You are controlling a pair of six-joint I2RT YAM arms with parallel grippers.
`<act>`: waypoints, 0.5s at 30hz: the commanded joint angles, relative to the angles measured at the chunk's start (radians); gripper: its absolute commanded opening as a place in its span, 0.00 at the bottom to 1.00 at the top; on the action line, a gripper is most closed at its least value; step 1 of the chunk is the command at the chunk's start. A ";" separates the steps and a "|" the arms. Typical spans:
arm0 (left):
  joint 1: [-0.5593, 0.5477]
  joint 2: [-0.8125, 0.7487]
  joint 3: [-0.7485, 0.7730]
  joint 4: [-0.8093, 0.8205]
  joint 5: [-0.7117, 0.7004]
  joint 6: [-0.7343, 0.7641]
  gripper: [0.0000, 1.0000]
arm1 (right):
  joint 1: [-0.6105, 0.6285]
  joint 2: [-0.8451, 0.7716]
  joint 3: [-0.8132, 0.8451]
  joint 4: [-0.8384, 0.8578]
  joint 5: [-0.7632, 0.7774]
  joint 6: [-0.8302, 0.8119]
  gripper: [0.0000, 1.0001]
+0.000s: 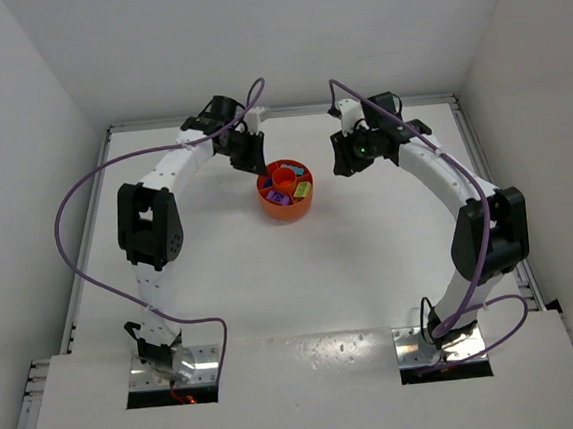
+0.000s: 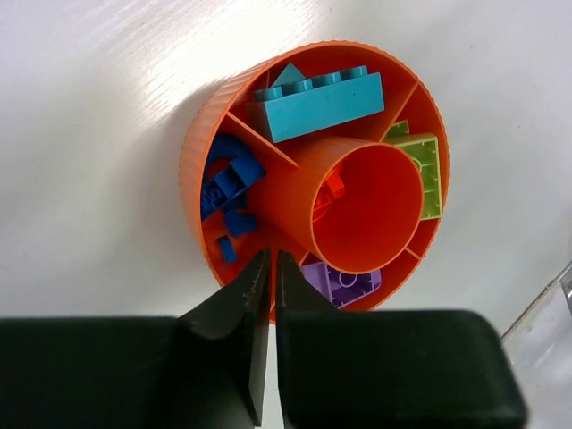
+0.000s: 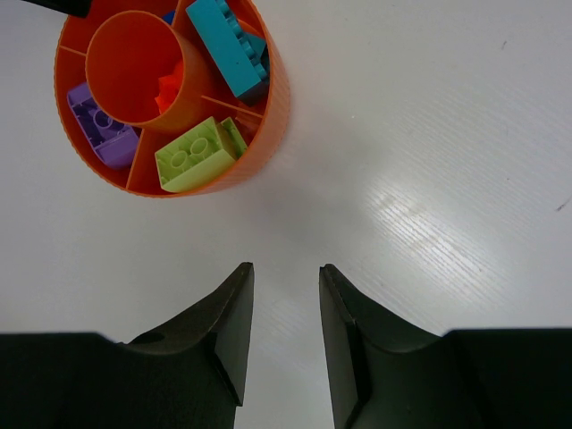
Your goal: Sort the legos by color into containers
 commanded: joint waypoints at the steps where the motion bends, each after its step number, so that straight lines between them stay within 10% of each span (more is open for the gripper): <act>1: -0.014 -0.020 0.024 0.014 0.006 0.008 0.11 | 0.002 -0.010 0.026 0.016 -0.013 -0.001 0.36; 6: -0.014 -0.029 0.024 0.014 -0.003 0.008 0.32 | 0.002 -0.010 0.026 0.016 -0.013 -0.001 0.36; 15: -0.014 -0.117 0.034 0.014 -0.014 0.021 0.38 | 0.002 -0.019 0.026 0.016 -0.013 -0.001 0.36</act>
